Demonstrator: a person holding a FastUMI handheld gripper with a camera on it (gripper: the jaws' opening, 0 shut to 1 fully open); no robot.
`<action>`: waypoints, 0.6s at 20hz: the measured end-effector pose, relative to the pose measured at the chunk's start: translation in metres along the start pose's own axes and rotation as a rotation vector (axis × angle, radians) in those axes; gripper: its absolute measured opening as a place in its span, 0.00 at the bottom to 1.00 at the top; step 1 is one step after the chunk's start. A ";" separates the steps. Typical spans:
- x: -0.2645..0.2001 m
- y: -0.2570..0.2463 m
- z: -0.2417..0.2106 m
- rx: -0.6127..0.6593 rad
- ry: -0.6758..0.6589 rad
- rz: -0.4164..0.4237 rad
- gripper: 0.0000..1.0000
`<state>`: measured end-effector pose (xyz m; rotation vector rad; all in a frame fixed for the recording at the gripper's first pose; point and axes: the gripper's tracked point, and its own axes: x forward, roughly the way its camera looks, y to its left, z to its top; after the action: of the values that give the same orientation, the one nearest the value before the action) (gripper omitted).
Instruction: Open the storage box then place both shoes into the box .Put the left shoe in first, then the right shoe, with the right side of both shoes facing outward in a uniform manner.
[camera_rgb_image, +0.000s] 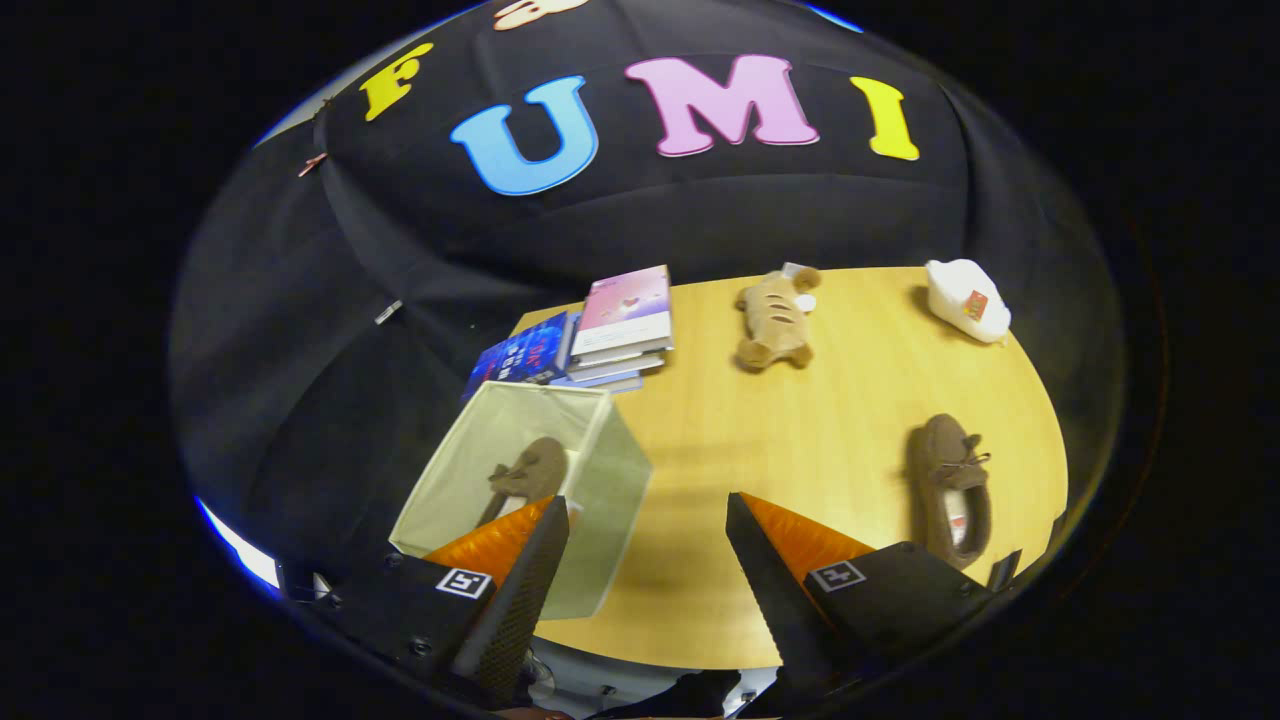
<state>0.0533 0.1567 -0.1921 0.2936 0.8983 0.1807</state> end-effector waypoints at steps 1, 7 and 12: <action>-0.008 -0.023 0.002 0.008 -0.007 -0.025 0.99; -0.030 -0.151 -0.009 -0.034 0.016 -0.165 0.99; -0.033 -0.258 -0.040 -0.083 0.112 -0.264 0.99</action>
<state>0.0100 -0.0889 -0.2748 0.0864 1.0280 -0.0098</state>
